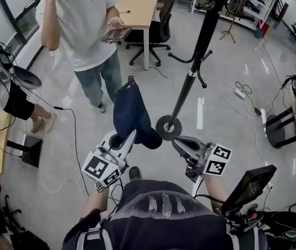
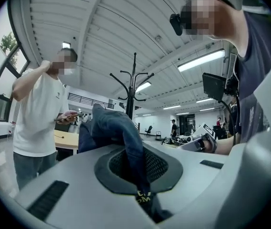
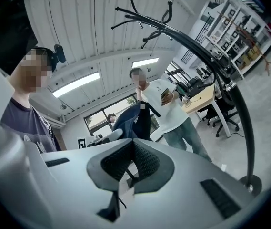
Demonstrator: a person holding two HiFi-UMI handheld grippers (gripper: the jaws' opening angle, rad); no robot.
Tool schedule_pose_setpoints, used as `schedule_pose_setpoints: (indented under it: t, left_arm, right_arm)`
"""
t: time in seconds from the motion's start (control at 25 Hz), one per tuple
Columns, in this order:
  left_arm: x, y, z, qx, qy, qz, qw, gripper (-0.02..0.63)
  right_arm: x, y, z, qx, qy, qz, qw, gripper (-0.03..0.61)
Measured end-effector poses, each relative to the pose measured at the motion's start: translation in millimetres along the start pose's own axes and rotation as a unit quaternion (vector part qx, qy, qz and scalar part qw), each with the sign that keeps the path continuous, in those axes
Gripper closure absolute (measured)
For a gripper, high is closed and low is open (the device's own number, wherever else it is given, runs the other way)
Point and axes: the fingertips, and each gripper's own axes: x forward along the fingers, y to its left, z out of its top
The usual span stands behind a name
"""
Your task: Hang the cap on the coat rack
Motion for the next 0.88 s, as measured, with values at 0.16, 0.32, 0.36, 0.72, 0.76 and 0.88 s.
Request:
schedule_pose_setpoints:
  t: [0.16,0.32,0.36,0.72,0.76,0.88]
  left_arm:
    - [-18,58,0,-0.014,-0.004,-0.027,0.9995,0.6]
    - [-38,113,1,-0.03,-0.003,-0.049,0.9983,0.6]
    - [-41,123,0,-0.033,-0.003,-0.053,0.9981,0.6]
    - [-60,184,-8,-0.05,-0.008,-0.053,0.9973,0.6]
    - [-62,187,-9,-0.046,-0.007,-0.052,0.9975,0.6]
    - [-67,196,-11,-0.044,-0.004,-0.048,0.9979,0.6]
  right_arm:
    - [74,-7,3,0.007,0.009,-0.011,1.0,0.575]
    - [148,-6,3,0.011,0.023,-0.015,1.0,0.575]
    - [161,-6,2,0.013,0.027,-0.017,0.999,0.574]
    - [229,-20,-4,0.017,0.048,-0.024,0.998,0.574]
    - [232,-20,-6,0.018,0.049,-0.024,0.998,0.575]
    - [244,-22,-8,0.022,0.054,-0.02,0.998,0.574]
